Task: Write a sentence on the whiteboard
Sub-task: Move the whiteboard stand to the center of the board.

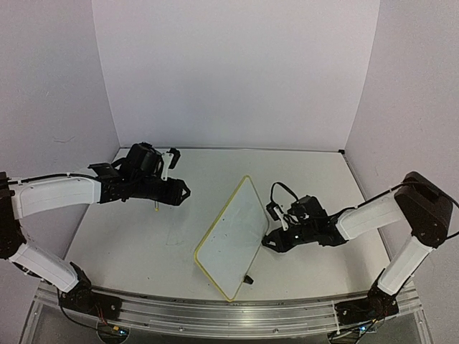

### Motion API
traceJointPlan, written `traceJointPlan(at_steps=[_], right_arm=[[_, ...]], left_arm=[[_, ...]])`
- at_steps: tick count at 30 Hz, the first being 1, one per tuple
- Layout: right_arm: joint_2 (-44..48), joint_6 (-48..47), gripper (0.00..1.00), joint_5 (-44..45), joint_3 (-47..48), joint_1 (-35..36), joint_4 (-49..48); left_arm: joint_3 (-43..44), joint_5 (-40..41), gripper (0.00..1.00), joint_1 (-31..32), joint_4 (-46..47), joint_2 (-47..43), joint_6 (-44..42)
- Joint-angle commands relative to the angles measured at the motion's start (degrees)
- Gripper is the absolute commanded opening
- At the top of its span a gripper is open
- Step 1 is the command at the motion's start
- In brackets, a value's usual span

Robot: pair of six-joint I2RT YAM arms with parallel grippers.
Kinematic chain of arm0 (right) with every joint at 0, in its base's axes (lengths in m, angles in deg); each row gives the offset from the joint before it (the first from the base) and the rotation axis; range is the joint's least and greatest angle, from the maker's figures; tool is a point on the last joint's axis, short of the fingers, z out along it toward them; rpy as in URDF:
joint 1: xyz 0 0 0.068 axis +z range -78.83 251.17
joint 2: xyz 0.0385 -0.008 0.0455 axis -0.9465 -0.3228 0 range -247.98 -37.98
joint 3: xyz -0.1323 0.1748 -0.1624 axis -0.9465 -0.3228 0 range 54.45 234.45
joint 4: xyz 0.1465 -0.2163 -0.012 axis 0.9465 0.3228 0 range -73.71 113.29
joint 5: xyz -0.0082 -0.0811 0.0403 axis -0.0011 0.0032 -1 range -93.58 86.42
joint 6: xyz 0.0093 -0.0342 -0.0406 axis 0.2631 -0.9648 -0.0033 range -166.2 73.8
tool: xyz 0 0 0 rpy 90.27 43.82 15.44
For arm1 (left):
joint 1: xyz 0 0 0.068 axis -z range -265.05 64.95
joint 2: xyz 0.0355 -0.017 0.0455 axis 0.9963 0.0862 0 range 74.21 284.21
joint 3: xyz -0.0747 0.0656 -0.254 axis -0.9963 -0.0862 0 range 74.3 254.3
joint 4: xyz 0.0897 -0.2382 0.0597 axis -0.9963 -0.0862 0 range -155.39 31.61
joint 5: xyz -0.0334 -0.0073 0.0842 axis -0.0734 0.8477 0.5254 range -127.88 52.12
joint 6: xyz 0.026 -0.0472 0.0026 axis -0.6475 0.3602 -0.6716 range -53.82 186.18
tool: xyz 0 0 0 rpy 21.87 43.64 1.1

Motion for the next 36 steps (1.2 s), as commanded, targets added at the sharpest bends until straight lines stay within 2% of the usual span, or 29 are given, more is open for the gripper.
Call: traceJointPlan(at_steps=[1, 14, 27, 33, 36], right_arm=[[2.33, 2.23, 0.35, 2.92, -0.58, 5.52, -0.29], [-2.12, 0.59, 0.36, 16.7, -0.04, 12.28, -5.24], [-4.54, -1.06, 0.17, 23.04, 1.23, 16.8, -5.95], [-3.09, 5.3, 0.0, 30.58, -0.18, 18.98, -5.59], [-3.16, 9.0, 0.0, 34.3, -0.01, 19.78, -4.49]], left_arm=[[0.65, -0.38, 0.62, -1.69, -1.85, -2.41, 0.89], [1.12, -1.5, 0.62, -4.42, -3.87, -3.87, 1.43], [1.2, -1.43, 0.62, -6.12, -5.15, -4.87, 1.43], [1.29, -1.47, 0.63, -6.74, -5.74, -4.95, 1.51], [1.28, -1.46, 0.63, -6.92, -6.07, -5.13, 1.72]])
